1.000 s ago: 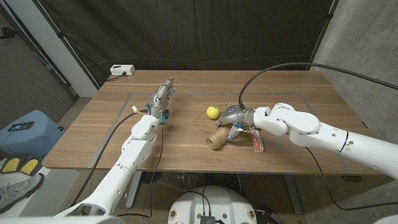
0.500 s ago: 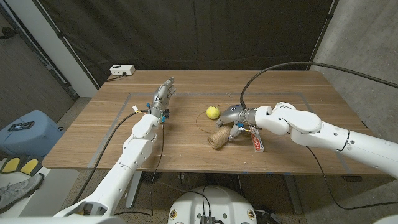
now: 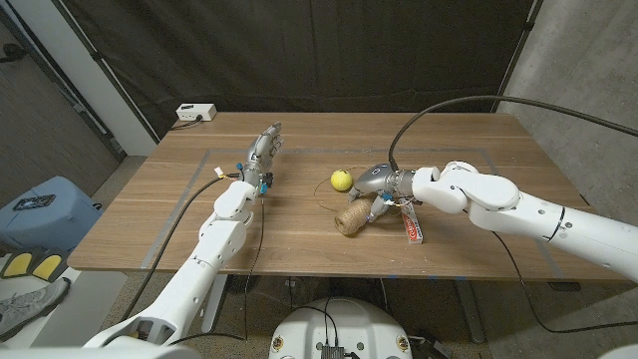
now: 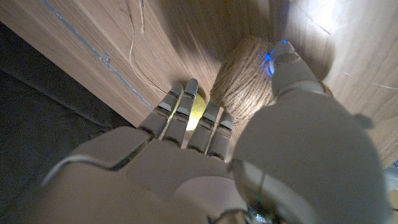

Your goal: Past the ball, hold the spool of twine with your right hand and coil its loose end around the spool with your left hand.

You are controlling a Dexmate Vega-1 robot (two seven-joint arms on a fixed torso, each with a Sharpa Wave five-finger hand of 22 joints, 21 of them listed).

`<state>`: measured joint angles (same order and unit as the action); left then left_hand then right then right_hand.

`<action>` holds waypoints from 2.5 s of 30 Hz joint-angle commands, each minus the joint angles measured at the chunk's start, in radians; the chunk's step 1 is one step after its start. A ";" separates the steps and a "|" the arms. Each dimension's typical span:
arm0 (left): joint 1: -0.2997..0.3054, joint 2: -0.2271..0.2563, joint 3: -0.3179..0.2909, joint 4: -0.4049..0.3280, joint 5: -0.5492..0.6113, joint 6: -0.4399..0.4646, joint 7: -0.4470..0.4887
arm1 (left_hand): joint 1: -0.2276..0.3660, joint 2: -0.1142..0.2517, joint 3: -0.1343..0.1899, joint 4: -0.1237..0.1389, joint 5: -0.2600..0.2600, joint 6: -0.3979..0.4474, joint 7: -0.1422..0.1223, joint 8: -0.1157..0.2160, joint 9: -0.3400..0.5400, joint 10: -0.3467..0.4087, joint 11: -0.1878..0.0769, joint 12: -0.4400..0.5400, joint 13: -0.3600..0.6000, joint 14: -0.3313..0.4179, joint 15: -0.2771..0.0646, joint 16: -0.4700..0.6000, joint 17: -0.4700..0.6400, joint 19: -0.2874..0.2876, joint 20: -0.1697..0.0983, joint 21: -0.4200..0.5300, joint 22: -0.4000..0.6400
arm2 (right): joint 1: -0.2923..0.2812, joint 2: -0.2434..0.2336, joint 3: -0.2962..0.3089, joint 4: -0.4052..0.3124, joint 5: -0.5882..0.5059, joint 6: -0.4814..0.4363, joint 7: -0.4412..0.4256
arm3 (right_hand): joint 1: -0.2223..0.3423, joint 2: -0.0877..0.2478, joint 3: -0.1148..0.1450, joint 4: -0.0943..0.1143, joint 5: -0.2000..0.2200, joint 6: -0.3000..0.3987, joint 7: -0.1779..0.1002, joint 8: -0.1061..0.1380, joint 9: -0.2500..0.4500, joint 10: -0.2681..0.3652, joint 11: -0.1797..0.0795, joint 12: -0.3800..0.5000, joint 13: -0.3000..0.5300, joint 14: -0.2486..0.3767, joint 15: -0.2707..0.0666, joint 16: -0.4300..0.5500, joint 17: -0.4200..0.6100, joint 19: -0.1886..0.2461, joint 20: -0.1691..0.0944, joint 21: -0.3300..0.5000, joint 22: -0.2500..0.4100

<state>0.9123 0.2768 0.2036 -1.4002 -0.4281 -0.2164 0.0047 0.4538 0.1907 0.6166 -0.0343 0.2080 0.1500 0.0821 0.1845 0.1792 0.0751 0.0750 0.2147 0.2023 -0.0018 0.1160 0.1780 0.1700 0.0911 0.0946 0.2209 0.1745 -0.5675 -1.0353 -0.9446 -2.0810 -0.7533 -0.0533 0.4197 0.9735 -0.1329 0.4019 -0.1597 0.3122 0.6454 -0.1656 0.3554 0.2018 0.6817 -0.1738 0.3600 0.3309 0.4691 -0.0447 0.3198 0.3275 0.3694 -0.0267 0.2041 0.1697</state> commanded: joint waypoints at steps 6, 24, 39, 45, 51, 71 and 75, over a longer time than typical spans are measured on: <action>-0.015 -0.005 0.010 0.009 -0.006 0.006 -0.002 | -0.001 -0.001 0.006 -0.003 0.004 0.012 0.002 0.005 0.003 0.011 -0.001 0.008 0.002 0.010 0.004 0.007 0.003 0.010 0.003 -0.007 0.004 | -0.021 -0.023 0.032 -0.004 0.054 0.010 -0.057 | 0.013 0.016 0.004 0.005 0.007 0.104 -0.053 0.007 0.002 0.049 -0.037 0.009 0.005 0.015 -0.159 0.001 0.003 0.017 0.002 0.005 0.006; -0.012 -0.005 0.024 -0.012 0.002 0.007 0.004 | -0.002 -0.003 0.006 -0.003 0.004 0.015 0.002 0.005 0.003 0.013 -0.001 0.008 0.002 0.012 0.002 0.006 0.003 0.013 0.002 -0.008 0.004 | -0.061 -0.070 0.073 -0.039 0.101 0.005 -0.107 | 0.018 0.022 0.004 0.007 0.006 0.117 -0.053 0.009 0.001 0.062 -0.037 0.012 0.007 0.028 -0.163 0.005 0.012 0.026 -0.004 0.006 0.006; -0.009 -0.016 0.047 -0.019 0.012 -0.002 0.016 | -0.002 -0.005 0.006 -0.005 0.004 0.016 0.001 0.003 0.003 0.014 -0.005 0.008 0.002 0.013 0.000 0.006 0.003 0.015 0.000 -0.010 0.005 | -0.100 -0.125 0.122 -0.084 0.148 -0.014 -0.140 | 0.020 0.025 -0.008 0.009 -0.001 0.129 -0.052 0.011 0.001 0.070 -0.038 0.014 0.010 0.032 -0.163 0.012 0.025 0.029 -0.005 0.005 0.007; -0.009 -0.017 0.056 -0.021 0.012 -0.011 0.012 | -0.003 -0.008 0.005 -0.007 0.004 0.019 -0.002 0.004 0.003 0.015 -0.007 0.008 0.002 0.014 -0.001 0.005 0.002 0.016 -0.003 -0.011 0.005 | -0.105 -0.133 0.136 -0.096 0.150 -0.020 -0.149 | 0.021 0.026 -0.008 0.009 -0.002 0.130 -0.053 0.011 0.000 0.071 -0.038 0.014 0.011 0.033 -0.164 0.011 0.026 0.032 -0.004 0.005 0.007; -0.018 -0.012 0.069 -0.020 0.022 -0.017 0.006 | -0.002 -0.026 0.000 -0.020 0.004 0.028 -0.015 0.005 0.003 0.018 -0.019 0.008 0.002 0.015 -0.016 0.003 0.000 0.019 -0.015 -0.012 0.004 | -0.104 -0.134 0.146 -0.096 0.154 -0.018 -0.158 | 0.019 0.025 -0.009 0.010 -0.002 0.129 -0.053 0.010 0.000 0.073 -0.037 0.014 0.011 0.032 -0.163 0.009 0.027 0.033 -0.004 0.005 0.007; -0.075 0.020 0.112 -0.002 0.041 -0.002 -0.016 | 0.089 -0.033 0.046 -0.124 0.064 0.042 -0.027 0.007 0.000 0.017 -0.030 0.003 -0.003 0.014 -0.022 0.000 -0.001 0.025 -0.021 -0.020 0.000 | -0.098 -0.124 0.173 -0.077 0.197 -0.004 -0.196 | 0.023 0.029 -0.016 0.010 -0.007 0.148 -0.052 0.014 0.000 0.088 -0.037 0.018 0.014 0.043 -0.166 0.015 0.037 0.042 -0.007 0.006 0.007; -0.085 0.028 0.121 -0.004 0.050 0.011 -0.014 | 0.097 -0.035 0.049 -0.131 0.069 0.044 -0.029 0.007 0.000 0.016 -0.031 0.002 -0.003 0.014 -0.022 0.000 -0.001 0.025 -0.022 -0.021 -0.001 | -0.101 -0.129 0.182 -0.079 0.212 -0.002 -0.209 | 0.023 0.030 -0.018 0.011 -0.008 0.149 -0.053 0.013 0.000 0.090 -0.037 0.018 0.015 0.047 -0.166 0.017 0.039 0.043 -0.006 0.006 0.007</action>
<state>0.8542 0.2874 0.3028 -1.4077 -0.3915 -0.2300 -0.0058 0.5340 0.1532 0.6620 -0.1576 0.2702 0.1875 0.0553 0.1845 0.1766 0.0928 0.0497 0.2186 0.1999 0.0107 0.0962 0.1781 0.1676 0.1178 0.0748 0.2033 0.1720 -0.6696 -1.1633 -0.7801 -2.1646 -0.5693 -0.0661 0.2345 0.9744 -0.1337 0.3888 -0.1475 0.3075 0.6672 -0.1451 0.3629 0.1980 0.7042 -0.1513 0.3737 0.3426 0.5064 -0.0463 0.3331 0.3644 0.3980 -0.0338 0.2041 0.1746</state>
